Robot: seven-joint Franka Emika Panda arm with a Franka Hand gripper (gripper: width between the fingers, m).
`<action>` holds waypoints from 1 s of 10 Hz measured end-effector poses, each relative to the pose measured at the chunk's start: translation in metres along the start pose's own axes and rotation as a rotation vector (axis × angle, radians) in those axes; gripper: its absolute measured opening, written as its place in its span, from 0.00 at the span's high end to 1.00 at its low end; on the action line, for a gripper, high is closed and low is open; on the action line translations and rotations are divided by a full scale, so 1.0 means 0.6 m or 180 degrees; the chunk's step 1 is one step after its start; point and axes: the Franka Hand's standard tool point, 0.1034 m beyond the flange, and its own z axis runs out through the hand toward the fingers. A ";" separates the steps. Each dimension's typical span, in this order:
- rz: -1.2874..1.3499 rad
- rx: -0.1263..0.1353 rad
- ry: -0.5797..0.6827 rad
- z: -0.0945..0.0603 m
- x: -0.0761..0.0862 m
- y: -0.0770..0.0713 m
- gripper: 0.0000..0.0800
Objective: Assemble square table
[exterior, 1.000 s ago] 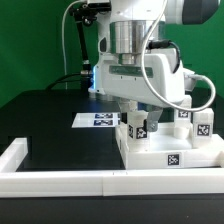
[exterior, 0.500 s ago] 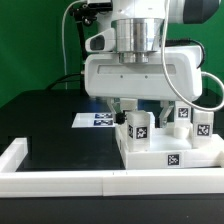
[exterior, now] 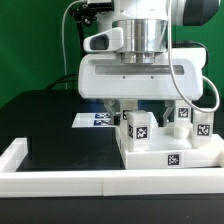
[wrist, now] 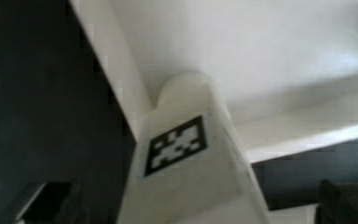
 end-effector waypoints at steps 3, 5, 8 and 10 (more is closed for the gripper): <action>-0.0522 -0.0036 0.0000 -0.001 0.001 -0.001 0.19; -0.0518 -0.0038 -0.0003 -0.001 0.000 -0.001 0.20; -0.0499 -0.0038 -0.0006 0.000 0.000 0.000 0.64; -0.0432 -0.0037 -0.0005 0.000 0.000 0.000 0.64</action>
Offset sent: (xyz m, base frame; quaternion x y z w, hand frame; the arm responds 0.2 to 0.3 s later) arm -0.0007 0.0024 0.0066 -0.0205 0.0019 -0.0858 0.9961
